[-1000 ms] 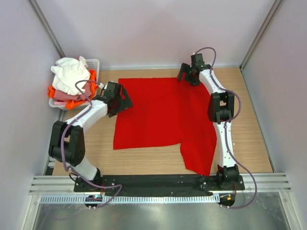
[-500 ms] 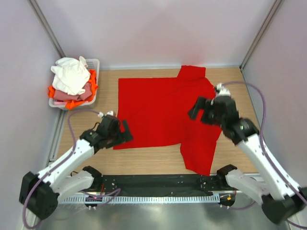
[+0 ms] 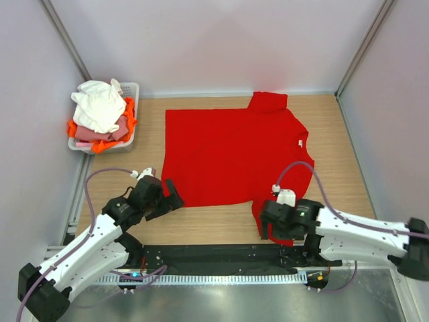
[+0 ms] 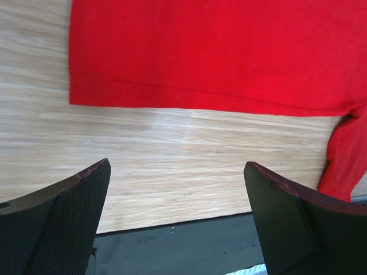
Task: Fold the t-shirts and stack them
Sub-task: Flatten the tshirt out
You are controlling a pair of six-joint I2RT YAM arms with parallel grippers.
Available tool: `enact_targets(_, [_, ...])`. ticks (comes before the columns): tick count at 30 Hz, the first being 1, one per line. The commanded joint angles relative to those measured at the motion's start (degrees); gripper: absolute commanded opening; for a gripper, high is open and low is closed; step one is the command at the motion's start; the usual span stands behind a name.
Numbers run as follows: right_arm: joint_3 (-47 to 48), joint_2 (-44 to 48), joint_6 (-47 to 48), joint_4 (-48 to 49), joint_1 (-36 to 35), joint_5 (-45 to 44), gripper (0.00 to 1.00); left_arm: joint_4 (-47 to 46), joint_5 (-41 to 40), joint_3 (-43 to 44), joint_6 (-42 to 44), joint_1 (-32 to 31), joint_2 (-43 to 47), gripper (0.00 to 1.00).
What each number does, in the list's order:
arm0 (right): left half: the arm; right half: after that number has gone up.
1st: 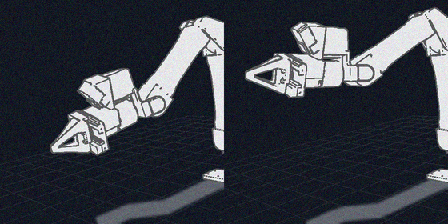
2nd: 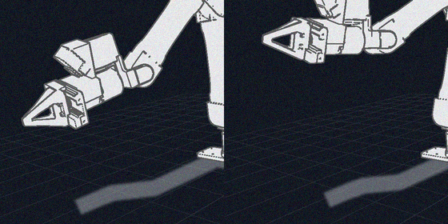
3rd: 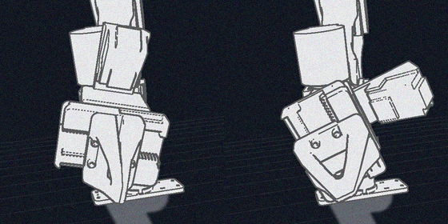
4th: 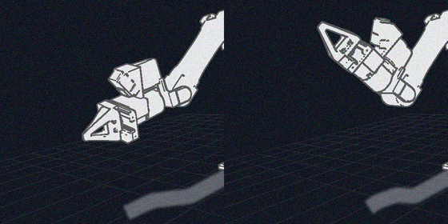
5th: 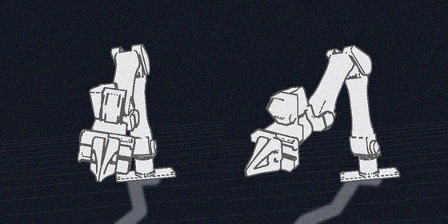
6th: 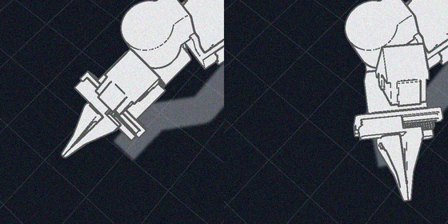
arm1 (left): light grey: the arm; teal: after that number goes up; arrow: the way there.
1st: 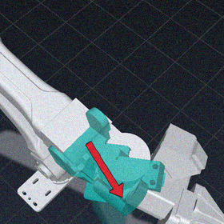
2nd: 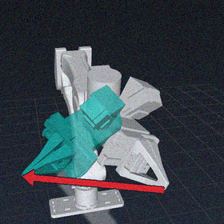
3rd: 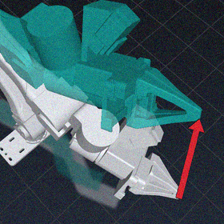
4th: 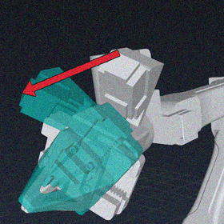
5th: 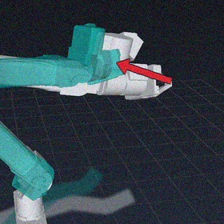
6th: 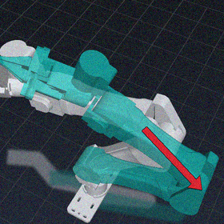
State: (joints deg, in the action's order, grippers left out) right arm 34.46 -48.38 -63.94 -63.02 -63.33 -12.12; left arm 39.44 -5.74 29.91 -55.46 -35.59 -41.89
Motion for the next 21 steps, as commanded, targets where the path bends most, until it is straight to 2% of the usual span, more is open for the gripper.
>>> enact_targets(1, [3.2,-8.9,-4.9,1.8,-5.3,-7.4,0.89,2.2,-3.5,0.8,-2.0,-0.6,0.1,0.99])
enact_targets(7, [3.9,-16.8,-3.3,8.1,-5.3,-11.6,0.82,2.7,-5.2,1.0,-2.5,-0.7,-0.6,1.0])
enact_targets(10, [2.9,-19.6,-2.1,12.0,-5.2,-12.2,0.74,3.1,-5.9,1.6,-2.0,-0.7,-2.0,0.99])
enact_targets(13, [0.2,-22.0,-1.5,16.5,-4.7,-11.1,0.64,3.4,-6.8,1.8,-2.1,-0.8,-3.4,1.0])
enact_targets(17, [-4.5,-22.2,-0.4,22.6,-3.2,-9.0,0.41,5.3,-9.6,2.5,-3.1,-0.8,-5.5,0.98])
enact_targets(19, [-5.2,-21.1,0.9,23.6,-2.5,-8.3,0.33,6.4,-11.5,2.9,-3.9,-0.7,-6.7,0.98])
enact_targets(21, [-6.2,-20.0,1.8,24.5,-1.9,-7.6,0.2,7.0,-13.4,3.1,-4.6,-0.8,-8.5,0.98])
